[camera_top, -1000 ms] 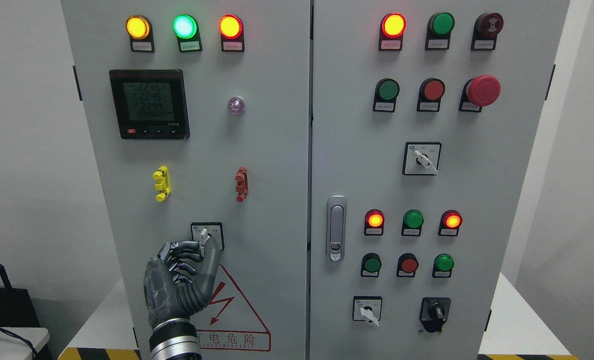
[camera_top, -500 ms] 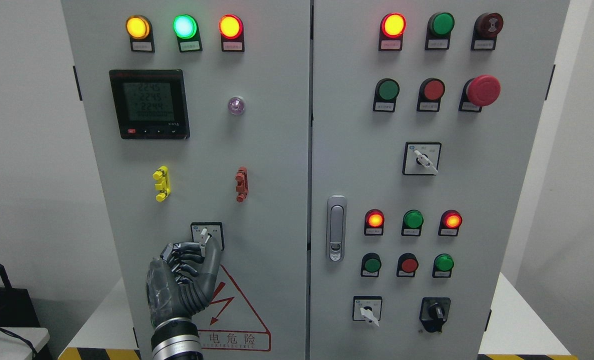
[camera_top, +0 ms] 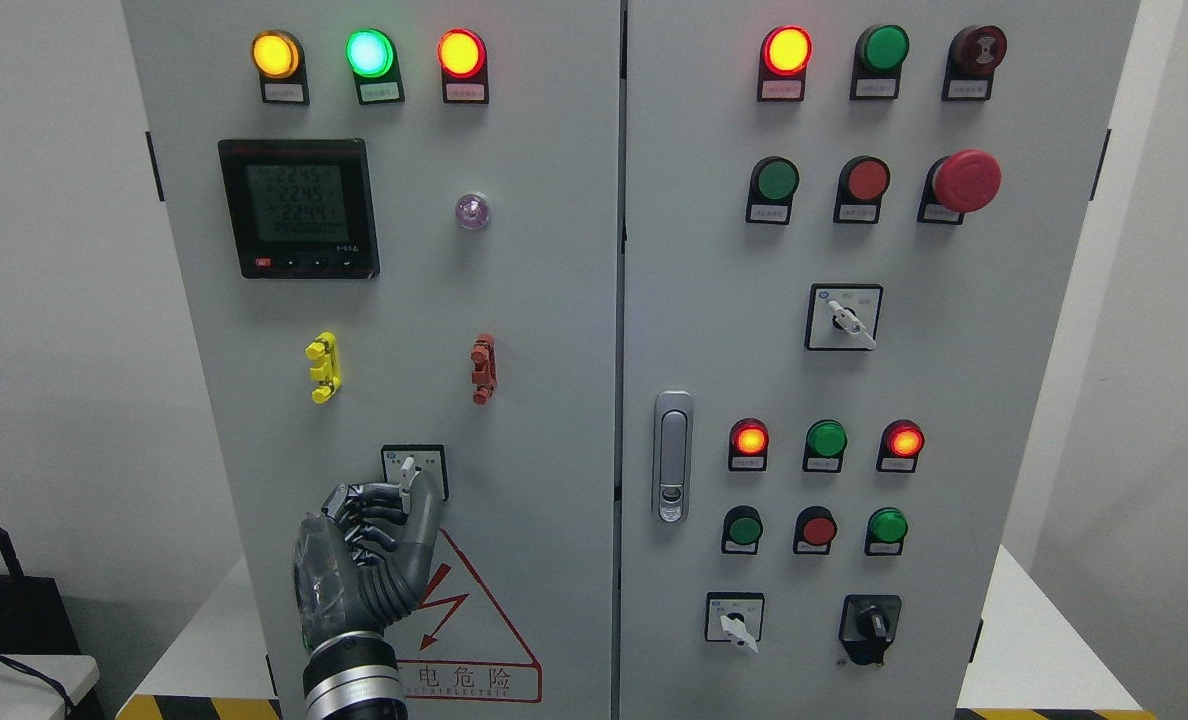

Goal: Turn on light switch 1

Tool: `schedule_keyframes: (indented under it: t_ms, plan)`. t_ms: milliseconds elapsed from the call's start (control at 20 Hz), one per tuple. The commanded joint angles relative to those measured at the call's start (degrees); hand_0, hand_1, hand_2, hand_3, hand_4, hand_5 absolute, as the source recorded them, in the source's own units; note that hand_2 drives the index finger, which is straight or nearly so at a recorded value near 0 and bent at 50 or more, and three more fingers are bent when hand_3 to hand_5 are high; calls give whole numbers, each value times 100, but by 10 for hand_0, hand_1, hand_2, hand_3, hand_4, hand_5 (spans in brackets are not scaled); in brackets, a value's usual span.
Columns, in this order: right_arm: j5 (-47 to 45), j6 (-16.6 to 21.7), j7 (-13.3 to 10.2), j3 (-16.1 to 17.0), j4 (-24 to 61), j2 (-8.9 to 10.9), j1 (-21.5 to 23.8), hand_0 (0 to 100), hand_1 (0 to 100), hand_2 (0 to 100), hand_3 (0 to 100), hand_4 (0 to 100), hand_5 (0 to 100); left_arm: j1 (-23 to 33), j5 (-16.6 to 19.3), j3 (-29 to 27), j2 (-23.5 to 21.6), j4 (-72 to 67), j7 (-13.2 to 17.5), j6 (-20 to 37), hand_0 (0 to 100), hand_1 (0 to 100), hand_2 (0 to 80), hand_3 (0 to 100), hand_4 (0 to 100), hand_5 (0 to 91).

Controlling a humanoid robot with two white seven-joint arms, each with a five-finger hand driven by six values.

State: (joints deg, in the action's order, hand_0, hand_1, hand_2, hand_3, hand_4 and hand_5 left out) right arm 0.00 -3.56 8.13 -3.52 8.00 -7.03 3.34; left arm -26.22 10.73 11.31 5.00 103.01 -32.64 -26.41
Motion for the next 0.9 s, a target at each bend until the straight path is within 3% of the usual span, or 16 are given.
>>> schedule_keyframes:
  t_ms: [0, 850]
  plan:
    - [-97, 5, -22, 0, 0, 0, 0, 120, 389, 0, 0, 0, 0, -15, 8, 3, 1, 26, -5, -48, 237, 469, 529, 730, 828, 815]
    - [-97, 5, -22, 0, 0, 0, 0, 120, 389, 0, 0, 0, 0, -94, -1, 3, -8, 27, 21, -251, 291, 405, 539, 741, 829, 807]
